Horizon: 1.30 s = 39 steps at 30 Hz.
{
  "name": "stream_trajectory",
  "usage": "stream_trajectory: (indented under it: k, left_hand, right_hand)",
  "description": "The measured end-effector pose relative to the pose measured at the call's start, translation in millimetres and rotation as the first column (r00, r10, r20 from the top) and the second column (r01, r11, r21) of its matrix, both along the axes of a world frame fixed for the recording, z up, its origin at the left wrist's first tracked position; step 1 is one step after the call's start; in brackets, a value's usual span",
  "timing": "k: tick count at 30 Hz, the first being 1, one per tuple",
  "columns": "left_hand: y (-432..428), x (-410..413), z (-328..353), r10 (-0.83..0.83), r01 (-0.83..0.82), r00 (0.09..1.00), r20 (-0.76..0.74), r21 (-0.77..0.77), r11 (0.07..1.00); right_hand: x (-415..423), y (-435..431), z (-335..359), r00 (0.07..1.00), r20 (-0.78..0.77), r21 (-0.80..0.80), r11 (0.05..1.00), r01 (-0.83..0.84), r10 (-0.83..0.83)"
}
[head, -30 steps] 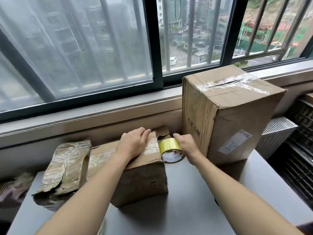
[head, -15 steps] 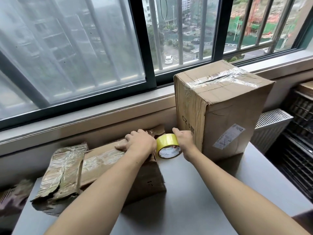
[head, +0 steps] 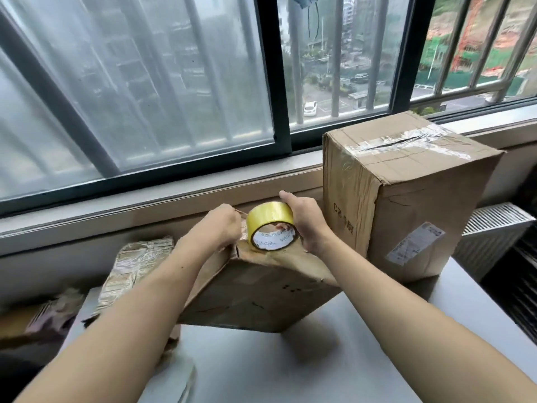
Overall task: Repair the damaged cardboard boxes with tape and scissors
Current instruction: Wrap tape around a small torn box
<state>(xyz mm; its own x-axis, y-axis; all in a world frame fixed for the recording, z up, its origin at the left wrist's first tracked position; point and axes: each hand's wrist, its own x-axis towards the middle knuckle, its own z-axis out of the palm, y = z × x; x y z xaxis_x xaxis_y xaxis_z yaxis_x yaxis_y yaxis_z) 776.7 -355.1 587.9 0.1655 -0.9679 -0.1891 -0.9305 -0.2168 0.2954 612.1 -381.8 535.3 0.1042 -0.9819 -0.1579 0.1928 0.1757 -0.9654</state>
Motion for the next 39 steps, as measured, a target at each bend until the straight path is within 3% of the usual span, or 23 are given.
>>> stream_trajectory:
  k: [5,12,18,20,24,26,28,30,32,35,39]
  left_hand:
    - [31,53,-27,0.033,-0.050,0.952,-0.303,-0.048,0.998]
    - [75,108,-122,0.220,-0.232,0.745,-0.629,0.066,0.971]
    - [82,109,-149,0.296,-0.362,0.624,-0.723,0.068,0.930]
    - [80,109,-150,0.274,-0.364,0.657,-0.703,0.023,0.931]
    - [73,113,-153,0.226,-0.272,0.830,-0.509,-0.016,0.962]
    - [69,111,-156,0.226,-0.246,0.891,-0.394,0.001,0.969]
    - [67,108,-156,0.246,-0.269,0.911,-0.330,-0.024,0.963]
    - [64,106,-158,0.274,-0.305,0.902,-0.333,-0.044,0.951]
    - [63,105,-160,0.288,-0.313,0.915,-0.283,-0.046,0.949]
    - [63,102,-158,0.282,-0.297,0.942,-0.179,-0.059,0.953]
    - [61,97,-152,0.204,-0.199,0.979,0.000,-0.213,0.956]
  right_hand:
    - [39,12,1,0.968,-0.182,-0.146,0.969,-0.198,0.171]
    - [101,50,-37,0.853,-0.422,-0.116,0.914,-0.388,0.308]
    - [124,56,-56,0.917,-0.340,0.029,0.977,-0.211,0.208]
    - [124,54,-61,0.924,-0.328,0.063,0.980,-0.186,0.197]
    - [131,52,-61,0.904,-0.381,0.006,0.979,-0.206,0.193]
    - [136,47,-46,0.792,-0.582,-0.129,0.941,-0.312,0.183]
    - [133,42,-22,0.604,-0.783,-0.193,0.865,-0.462,0.148]
    - [117,31,-10,0.443,-0.892,-0.179,0.829,-0.530,0.090]
    - [94,23,-13,0.353,-0.932,-0.124,0.839,-0.530,0.086]
    - [77,27,-24,0.406,-0.907,-0.129,0.844,-0.520,0.112]
    - [62,30,-35,0.688,-0.698,-0.164,0.891,-0.424,0.199]
